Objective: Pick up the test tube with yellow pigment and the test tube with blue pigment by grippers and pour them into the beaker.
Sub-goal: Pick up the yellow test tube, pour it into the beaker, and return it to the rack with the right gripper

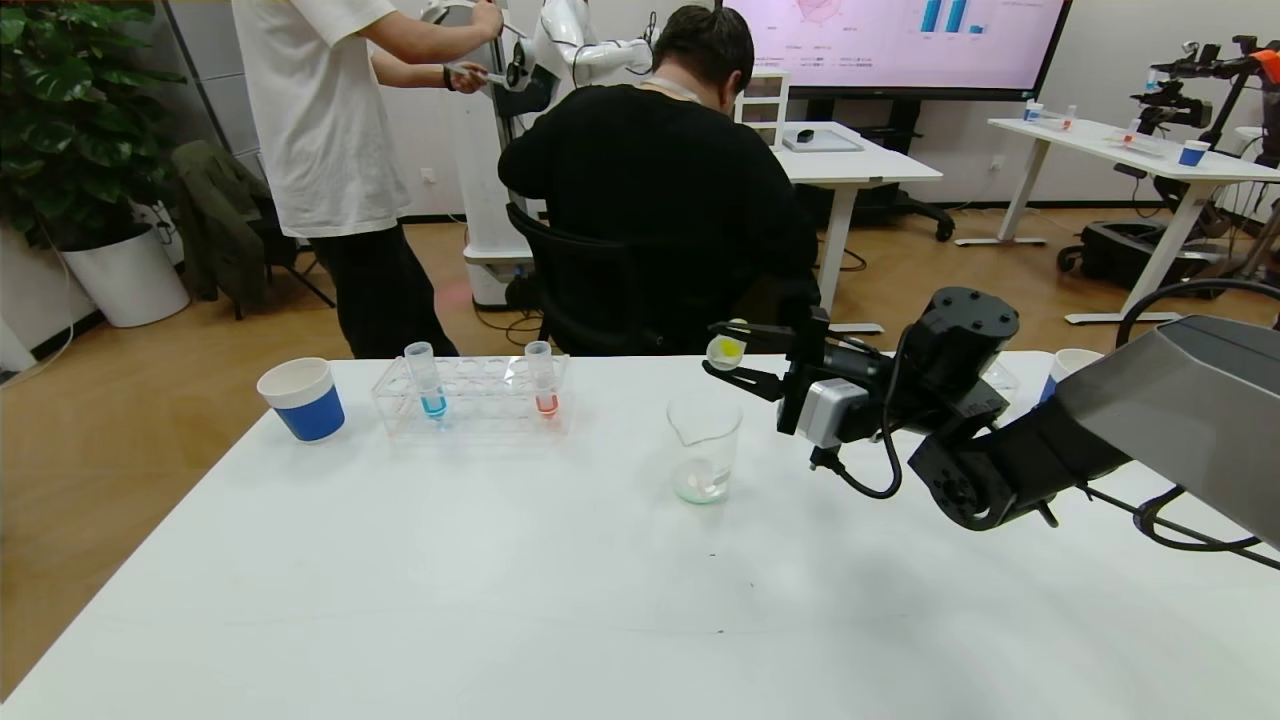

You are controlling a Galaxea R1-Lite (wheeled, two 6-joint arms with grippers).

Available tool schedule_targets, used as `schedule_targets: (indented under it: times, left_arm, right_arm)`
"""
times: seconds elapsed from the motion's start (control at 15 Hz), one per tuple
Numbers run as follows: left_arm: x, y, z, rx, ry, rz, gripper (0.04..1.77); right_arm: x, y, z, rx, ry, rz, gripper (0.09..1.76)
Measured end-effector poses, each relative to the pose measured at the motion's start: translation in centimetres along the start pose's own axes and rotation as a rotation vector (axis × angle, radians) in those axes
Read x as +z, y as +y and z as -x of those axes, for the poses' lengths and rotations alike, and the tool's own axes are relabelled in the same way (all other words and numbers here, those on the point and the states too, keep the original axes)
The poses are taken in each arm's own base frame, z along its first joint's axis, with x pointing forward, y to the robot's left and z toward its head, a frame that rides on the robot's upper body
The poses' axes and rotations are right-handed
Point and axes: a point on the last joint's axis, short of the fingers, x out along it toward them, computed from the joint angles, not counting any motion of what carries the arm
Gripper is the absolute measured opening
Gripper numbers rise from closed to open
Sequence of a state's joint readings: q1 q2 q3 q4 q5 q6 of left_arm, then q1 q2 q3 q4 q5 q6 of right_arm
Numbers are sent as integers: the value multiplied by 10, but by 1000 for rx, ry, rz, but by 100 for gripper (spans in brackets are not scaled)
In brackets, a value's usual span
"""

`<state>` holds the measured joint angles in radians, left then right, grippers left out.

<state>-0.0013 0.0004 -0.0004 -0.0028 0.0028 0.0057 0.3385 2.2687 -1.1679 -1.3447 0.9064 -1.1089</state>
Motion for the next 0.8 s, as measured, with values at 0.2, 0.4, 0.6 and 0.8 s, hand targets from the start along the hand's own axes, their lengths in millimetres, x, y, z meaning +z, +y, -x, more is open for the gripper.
schedule_targets:
  times: [0.2, 0.4, 0.6, 0.8]
  left_arm:
    - [0, 0, 0, 0, 0, 0, 175]
    - [0, 0, 0, 0, 0, 0, 175]
    - [0, 0, 0, 0, 0, 0, 175]
    - [0, 0, 0, 0, 0, 0, 175]
  right_arm:
    - [-13, -2, 1, -3, -14, 75, 51]
    - [-22, -4, -1, -12, -19, 139, 51]
    - [-30, -2, -2, 3, -29, 197, 51]
    - [-37, -4, -4, 16, -24, 260, 51]
